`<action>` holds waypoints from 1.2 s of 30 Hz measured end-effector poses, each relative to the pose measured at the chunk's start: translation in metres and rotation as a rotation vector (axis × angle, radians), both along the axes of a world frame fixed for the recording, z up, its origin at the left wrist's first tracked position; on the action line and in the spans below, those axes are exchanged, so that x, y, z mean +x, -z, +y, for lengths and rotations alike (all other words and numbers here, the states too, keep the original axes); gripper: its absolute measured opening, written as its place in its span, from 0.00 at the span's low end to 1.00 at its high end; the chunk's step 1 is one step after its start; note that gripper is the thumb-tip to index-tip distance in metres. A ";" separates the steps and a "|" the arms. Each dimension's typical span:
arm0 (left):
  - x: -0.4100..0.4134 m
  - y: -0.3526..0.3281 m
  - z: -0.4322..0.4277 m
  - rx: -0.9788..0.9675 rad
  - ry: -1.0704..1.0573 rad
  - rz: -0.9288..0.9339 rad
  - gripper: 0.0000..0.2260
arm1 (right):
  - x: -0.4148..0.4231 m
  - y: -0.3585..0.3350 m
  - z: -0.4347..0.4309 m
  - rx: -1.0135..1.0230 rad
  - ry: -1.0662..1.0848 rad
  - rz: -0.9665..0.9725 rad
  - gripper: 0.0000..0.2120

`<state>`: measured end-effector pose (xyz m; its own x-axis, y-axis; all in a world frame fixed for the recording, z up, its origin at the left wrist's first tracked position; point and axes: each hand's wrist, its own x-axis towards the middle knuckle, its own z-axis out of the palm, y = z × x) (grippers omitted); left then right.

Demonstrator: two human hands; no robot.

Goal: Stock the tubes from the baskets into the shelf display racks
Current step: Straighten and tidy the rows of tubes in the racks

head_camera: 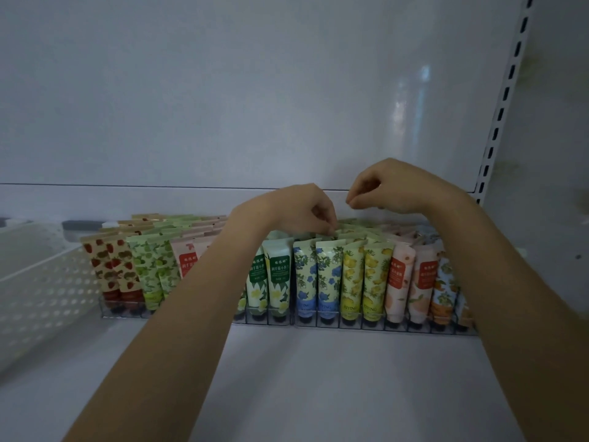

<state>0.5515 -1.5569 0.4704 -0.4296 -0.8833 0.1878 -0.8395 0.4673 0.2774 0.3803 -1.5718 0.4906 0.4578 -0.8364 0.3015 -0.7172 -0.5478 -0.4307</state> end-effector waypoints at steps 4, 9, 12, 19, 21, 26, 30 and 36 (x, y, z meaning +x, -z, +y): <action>0.002 0.000 0.000 0.022 0.019 0.017 0.04 | 0.000 0.007 -0.008 -0.003 0.042 -0.019 0.03; 0.004 0.000 -0.001 0.026 0.031 0.025 0.05 | 0.013 0.022 -0.012 0.041 0.046 0.039 0.03; 0.008 -0.001 -0.004 -0.054 -0.002 0.070 0.05 | 0.014 0.023 -0.013 0.056 0.054 0.038 0.03; 0.017 0.003 -0.011 -0.102 -0.102 0.013 0.06 | 0.013 0.023 -0.014 0.079 0.103 0.064 0.04; 0.015 0.005 -0.011 -0.087 -0.109 -0.004 0.06 | 0.011 0.021 -0.012 0.049 0.103 0.058 0.05; 0.013 0.005 -0.011 -0.081 -0.117 0.000 0.07 | 0.007 0.013 -0.010 0.006 0.069 0.117 0.07; 0.013 0.005 -0.011 -0.081 -0.120 -0.006 0.07 | 0.004 0.010 -0.011 -0.048 0.050 0.114 0.05; 0.013 0.004 -0.010 -0.075 -0.125 -0.009 0.07 | 0.005 0.013 -0.012 -0.011 0.007 0.158 0.06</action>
<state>0.5649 -1.5670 0.4663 -0.3195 -0.9135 0.2519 -0.8946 0.3785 0.2377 0.3856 -1.5837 0.4774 0.4946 -0.8365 0.2357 -0.7790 -0.5470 -0.3065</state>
